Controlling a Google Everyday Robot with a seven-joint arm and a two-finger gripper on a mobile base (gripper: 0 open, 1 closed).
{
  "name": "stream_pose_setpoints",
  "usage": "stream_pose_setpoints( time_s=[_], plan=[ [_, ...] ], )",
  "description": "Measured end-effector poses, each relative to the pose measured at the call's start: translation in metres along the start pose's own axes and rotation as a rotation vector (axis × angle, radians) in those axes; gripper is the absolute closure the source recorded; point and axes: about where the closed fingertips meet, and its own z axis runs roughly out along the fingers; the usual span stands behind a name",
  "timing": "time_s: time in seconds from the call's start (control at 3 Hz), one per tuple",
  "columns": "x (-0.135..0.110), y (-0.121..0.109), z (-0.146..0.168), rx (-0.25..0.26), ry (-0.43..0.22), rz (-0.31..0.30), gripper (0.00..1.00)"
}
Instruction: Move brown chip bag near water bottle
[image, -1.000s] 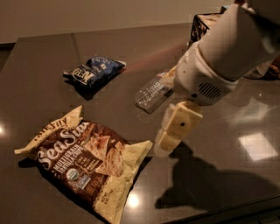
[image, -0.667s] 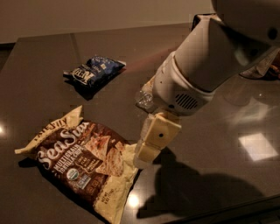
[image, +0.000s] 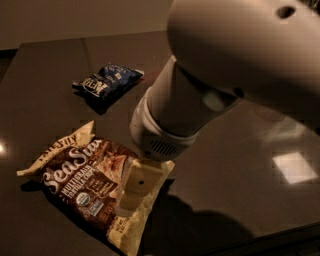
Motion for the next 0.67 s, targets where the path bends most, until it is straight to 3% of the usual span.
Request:
stream_pose_setpoints(
  time_s=[0.67],
  plan=[
    [0.026,-0.004,0.056,0.016,0.149,0.011,0.00]
  ],
)
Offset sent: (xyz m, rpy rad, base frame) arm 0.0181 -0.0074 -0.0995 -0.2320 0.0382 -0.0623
